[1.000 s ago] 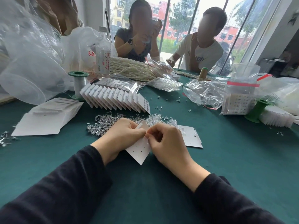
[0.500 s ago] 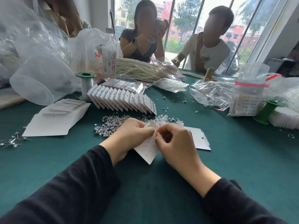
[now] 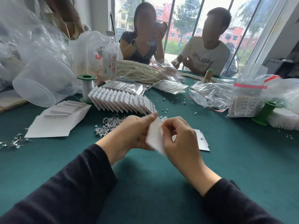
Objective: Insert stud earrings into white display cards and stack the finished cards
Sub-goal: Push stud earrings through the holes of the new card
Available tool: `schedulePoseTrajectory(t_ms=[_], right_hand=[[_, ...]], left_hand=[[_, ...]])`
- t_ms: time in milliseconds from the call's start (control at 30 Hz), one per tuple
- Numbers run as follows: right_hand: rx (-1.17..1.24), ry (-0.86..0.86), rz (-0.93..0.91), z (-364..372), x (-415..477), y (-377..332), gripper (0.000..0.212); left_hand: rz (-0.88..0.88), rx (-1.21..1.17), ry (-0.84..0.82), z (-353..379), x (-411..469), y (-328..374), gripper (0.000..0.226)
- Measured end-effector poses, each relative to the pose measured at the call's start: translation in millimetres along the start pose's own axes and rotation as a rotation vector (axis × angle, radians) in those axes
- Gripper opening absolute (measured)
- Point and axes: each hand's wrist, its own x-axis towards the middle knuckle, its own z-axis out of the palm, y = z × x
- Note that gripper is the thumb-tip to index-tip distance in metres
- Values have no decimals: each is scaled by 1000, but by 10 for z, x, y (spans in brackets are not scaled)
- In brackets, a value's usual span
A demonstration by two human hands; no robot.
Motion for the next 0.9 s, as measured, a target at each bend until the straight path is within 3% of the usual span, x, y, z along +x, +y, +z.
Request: schedulePoseTrajectory(t_ms=[67, 100, 200, 267, 333, 433, 667, 900], right_hand=[[127, 67, 109, -49, 56, 21, 20], [208, 82, 186, -75, 83, 33, 21], [448, 113, 434, -156, 137, 71, 23], [663, 109, 600, -184, 154, 81, 22], [866, 83, 713, -176, 160, 68, 20], [983, 51, 782, -148, 155, 43, 23], [1083, 3, 838, -134, 156, 56, 25], [1206, -90, 858, -140, 144, 73, 24]], left_hand=[[22, -63, 39, -46, -7, 78, 48], [103, 31, 130, -92, -9, 93, 42], [410, 764, 470, -333, -4, 84, 23], [356, 1128, 461, -449, 26, 50, 40], [226, 1286, 363, -472, 54, 13, 55], [285, 1335, 272, -401, 111, -70, 49], [478, 1211, 341, -349, 183, -139, 11], [433, 1006, 412, -374, 145, -65, 15]])
